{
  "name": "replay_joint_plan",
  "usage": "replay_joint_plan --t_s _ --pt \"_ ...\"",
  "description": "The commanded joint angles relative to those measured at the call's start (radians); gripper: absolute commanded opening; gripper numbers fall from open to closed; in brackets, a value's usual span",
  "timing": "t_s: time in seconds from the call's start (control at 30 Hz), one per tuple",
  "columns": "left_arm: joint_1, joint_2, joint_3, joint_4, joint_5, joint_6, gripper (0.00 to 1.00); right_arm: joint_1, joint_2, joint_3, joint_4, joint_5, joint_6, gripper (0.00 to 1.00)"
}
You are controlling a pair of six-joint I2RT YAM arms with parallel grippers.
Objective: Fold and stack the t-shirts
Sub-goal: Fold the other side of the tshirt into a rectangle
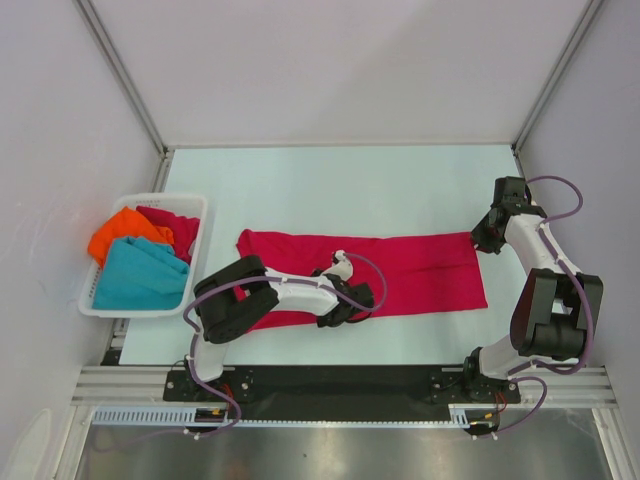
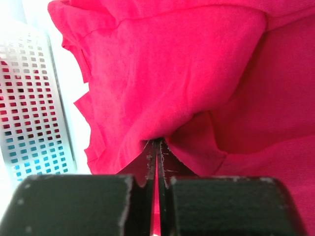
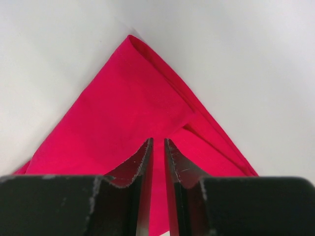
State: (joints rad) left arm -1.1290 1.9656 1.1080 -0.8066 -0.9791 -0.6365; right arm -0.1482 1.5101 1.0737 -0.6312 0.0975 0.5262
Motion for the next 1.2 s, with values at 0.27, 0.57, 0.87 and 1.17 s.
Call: replay_joint_plan --t_s 0.27,0.57,0.87,1.17 --pt "0.005 -0.060 0.042 0.020 0.045 0.031 0.00 -0.008 -0.036 0.012 0.002 0.004 -0.012 0.19" --pt "0.003 -0.131 0.092 -0.019 0.037 0.049 0.00 -0.010 -0.034 0.009 0.008 0.002 -0.012 0.19" --pt "-0.011 -0.155 0.144 -0.101 0.028 0.032 0.00 -0.008 -0.033 0.008 0.010 0.001 -0.012 0.19" --pt "-0.031 -0.163 0.145 -0.146 0.060 -0.008 0.06 -0.005 -0.036 0.008 0.008 -0.004 -0.009 0.19"
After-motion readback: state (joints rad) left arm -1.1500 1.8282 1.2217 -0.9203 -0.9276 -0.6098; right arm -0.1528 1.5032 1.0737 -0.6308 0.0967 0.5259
